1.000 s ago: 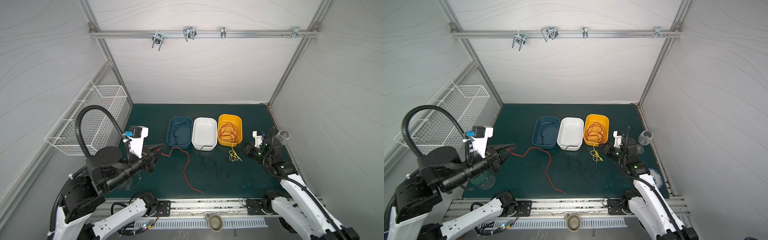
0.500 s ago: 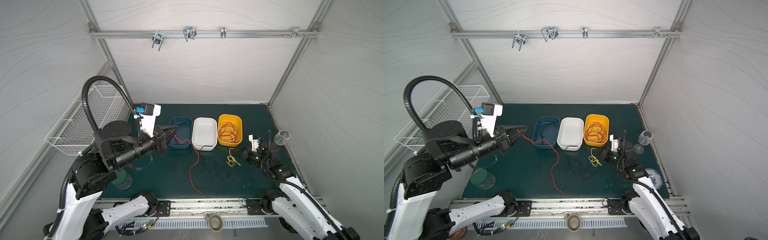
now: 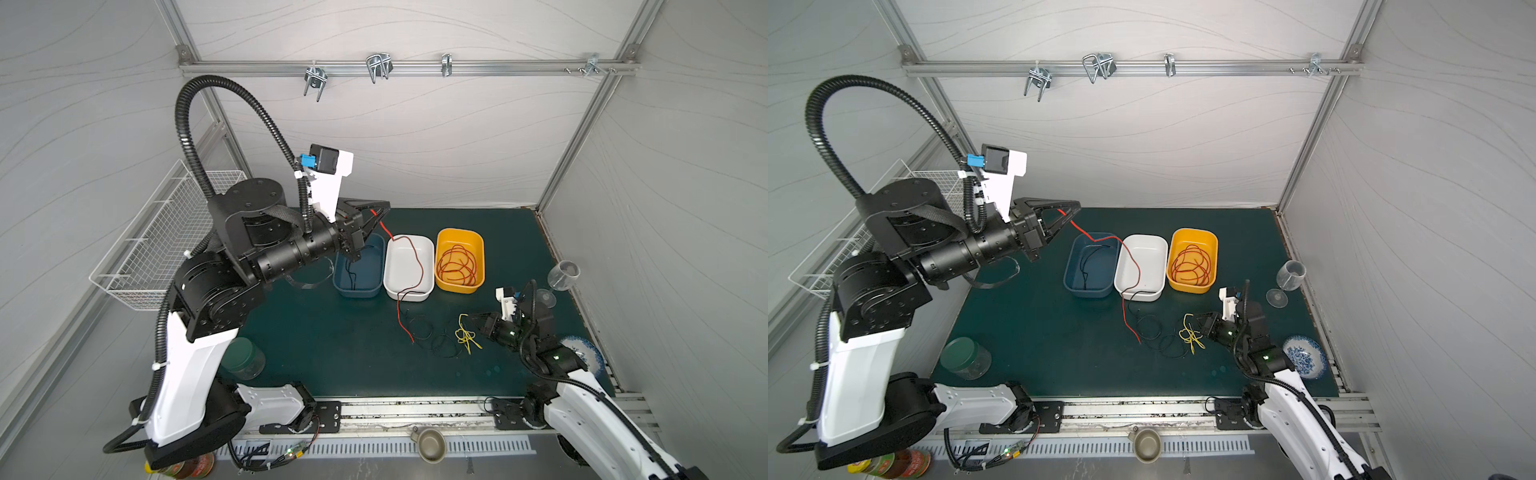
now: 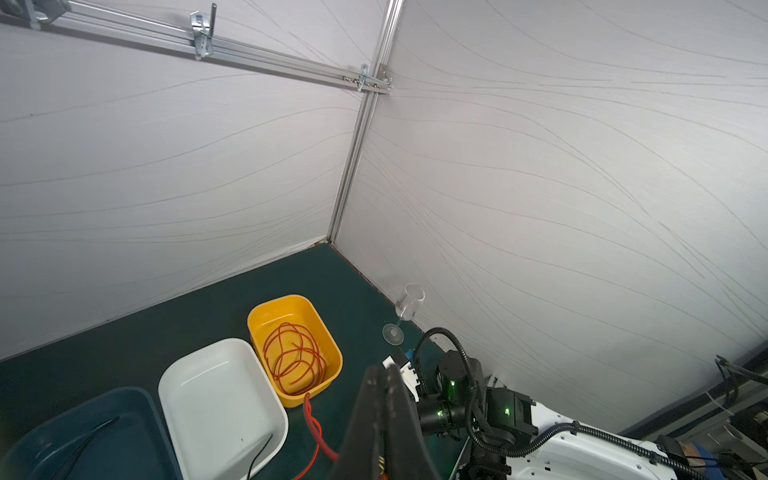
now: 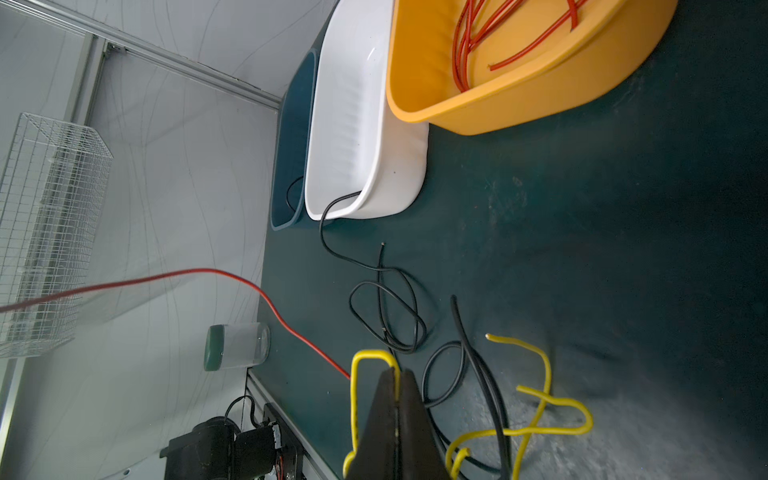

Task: Untangle the cables
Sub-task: 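Raise the red wire high with the left gripper and swing toward the yellow tub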

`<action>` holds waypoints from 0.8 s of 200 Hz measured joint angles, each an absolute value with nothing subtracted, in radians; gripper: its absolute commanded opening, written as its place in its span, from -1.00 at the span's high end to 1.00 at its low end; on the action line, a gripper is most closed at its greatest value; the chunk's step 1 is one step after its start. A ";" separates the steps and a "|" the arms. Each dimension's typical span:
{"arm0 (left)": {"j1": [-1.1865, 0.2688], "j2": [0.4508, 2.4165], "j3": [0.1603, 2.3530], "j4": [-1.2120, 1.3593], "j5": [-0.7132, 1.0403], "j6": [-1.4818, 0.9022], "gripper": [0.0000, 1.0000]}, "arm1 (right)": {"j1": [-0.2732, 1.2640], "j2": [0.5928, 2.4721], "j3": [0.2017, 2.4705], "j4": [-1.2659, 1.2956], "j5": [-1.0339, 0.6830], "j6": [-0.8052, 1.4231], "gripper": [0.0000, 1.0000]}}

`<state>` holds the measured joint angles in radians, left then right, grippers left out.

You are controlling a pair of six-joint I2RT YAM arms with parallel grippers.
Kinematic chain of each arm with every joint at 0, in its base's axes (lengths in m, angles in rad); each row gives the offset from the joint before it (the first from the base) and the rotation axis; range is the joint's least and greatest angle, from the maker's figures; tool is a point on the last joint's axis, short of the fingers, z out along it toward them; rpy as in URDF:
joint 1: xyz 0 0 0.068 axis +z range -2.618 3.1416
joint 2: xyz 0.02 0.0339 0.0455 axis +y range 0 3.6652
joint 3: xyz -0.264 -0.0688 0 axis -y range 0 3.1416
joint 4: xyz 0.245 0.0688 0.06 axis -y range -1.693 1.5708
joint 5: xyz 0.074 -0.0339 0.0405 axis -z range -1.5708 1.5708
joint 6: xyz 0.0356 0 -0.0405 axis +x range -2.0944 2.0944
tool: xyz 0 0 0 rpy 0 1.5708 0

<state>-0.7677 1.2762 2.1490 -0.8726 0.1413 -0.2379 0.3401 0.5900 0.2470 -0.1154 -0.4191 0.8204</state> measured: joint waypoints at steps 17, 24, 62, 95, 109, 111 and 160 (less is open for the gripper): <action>-0.768 1.310 2.174 -0.846 0.152 -0.228 1.00 | 0.340 0.567 0.228 -0.116 -0.419 0.821 1.00; -0.768 1.326 2.184 -0.832 0.157 -0.222 1.00 | 0.340 0.559 0.223 -0.119 -0.419 0.821 1.00; -0.768 1.427 2.262 -0.762 0.173 -0.191 1.00 | 0.341 0.522 0.213 -0.140 -0.419 0.820 1.00; -0.768 1.513 2.314 -0.682 0.178 -0.159 1.00 | 0.341 0.488 0.210 -0.160 -0.419 0.818 1.00; -0.768 1.539 2.323 -0.643 0.180 -0.143 1.00 | 0.341 0.476 0.200 -0.164 -0.419 0.817 1.00; -0.768 1.543 2.324 -0.636 0.180 -0.140 1.00 | 0.341 0.475 0.199 -0.165 -0.419 0.816 1.00; -0.768 1.635 2.349 -0.511 0.176 -0.056 1.00 | 0.342 0.457 0.189 -0.197 -0.427 0.813 1.00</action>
